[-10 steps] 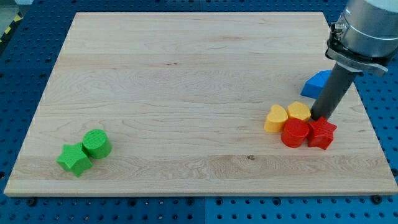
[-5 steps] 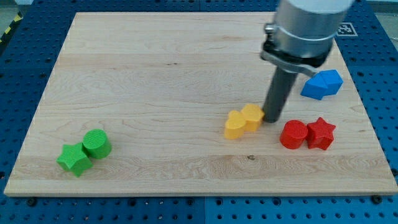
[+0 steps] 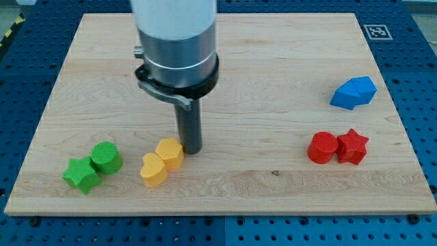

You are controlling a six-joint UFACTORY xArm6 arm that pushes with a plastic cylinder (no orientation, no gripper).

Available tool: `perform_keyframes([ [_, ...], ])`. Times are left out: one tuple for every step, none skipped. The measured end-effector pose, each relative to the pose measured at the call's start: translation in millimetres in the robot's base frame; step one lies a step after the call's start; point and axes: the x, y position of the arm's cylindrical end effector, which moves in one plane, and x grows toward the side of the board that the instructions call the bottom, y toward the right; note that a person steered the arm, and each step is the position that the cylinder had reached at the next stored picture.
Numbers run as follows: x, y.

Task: Move the yellow blocks to the right of the green blocks

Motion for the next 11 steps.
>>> perform_keyframes([
  [0.0,-15.0],
  [0.0,-19.1],
  [18.2,3.4],
  [44.6,5.9],
  [61.7,-12.2],
  [63.3,-52.5],
  [63.3,-82.6],
  [69.2,-77.4],
  [82.6,-35.5],
  [81.6,-1.2],
  [66.1,-1.3],
])
